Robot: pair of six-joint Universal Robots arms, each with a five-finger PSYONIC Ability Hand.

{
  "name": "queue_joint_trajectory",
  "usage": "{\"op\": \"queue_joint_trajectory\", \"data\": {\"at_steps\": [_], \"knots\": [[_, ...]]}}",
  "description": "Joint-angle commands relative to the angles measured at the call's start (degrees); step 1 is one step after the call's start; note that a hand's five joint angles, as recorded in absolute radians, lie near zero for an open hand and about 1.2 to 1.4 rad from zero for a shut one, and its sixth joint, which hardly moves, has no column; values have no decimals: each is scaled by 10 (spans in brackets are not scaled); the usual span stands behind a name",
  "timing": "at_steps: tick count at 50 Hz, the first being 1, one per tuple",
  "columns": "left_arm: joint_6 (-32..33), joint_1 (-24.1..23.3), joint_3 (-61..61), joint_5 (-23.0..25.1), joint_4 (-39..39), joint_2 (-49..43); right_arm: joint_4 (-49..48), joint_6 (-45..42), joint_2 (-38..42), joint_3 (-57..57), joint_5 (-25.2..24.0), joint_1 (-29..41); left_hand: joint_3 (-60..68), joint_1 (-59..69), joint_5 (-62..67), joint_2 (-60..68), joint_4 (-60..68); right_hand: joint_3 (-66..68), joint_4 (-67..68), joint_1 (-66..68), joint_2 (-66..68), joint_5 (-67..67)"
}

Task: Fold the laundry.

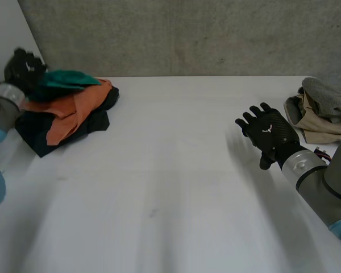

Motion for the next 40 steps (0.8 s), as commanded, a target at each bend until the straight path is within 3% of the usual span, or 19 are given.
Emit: {"op": "queue_joint_trajectory", "data": {"at_steps": [1, 5, 8, 12, 17, 22, 23, 26, 30, 35, 40], "knots": [[-154, -56, -240, 9, 124, 228, 1, -5, -1, -3, 2, -1, 121, 145, 133, 116, 116, -18, -19, -28, -19, -28], [-259, -113, -341, 14, 138, 346, 1, -3, -1, -8, 5, -5, 121, 145, 133, 116, 116, -18, -19, -28, -19, -28], [-370, -183, -421, 12, 142, 450, 8, 5, -3, -17, 15, -11, 121, 145, 133, 116, 116, -18, -19, -28, -19, -28], [-481, -273, -486, 12, 152, 520, 21, 32, -9, -33, 32, -22, 121, 145, 133, 116, 116, -18, -19, -28, -19, -28], [-558, -381, -548, 6, 166, 518, 49, 87, -18, -54, 42, -40, 121, 145, 133, 116, 116, -18, -19, -28, -19, -28], [-550, -454, -577, -28, 161, 426, 94, 121, -19, -82, 52, -55, 121, 145, 133, 116, 116, -18, -19, -28, -19, -28], [-543, -469, -576, -46, 153, 389, 115, 127, -18, -94, 59, -58, -22, 2, -10, -27, -27, -18, -19, -28, -19, -28], [-537, -489, -571, -82, 126, 336, 165, 134, -15, -120, 80, -63, -417, -393, -406, -422, -422, -18, -19, -28, -19, -28], [-532, -485, -565, -122, 97, 348, 229, 139, -12, -147, 97, -60, -577, -552, -565, -581, -581, -18, -19, -28, -19, -28], [-507, -434, -583, -159, 95, 416, 302, 146, -15, -167, 101, -46, -579, -555, -567, -584, -584, -18, -19, -28, -19, -28], [-447, -383, -608, -166, 91, 464, 370, 175, -28, -179, 106, -23, -579, -555, -567, -584, -584, -18, -19, -28, -19, -28]]}}
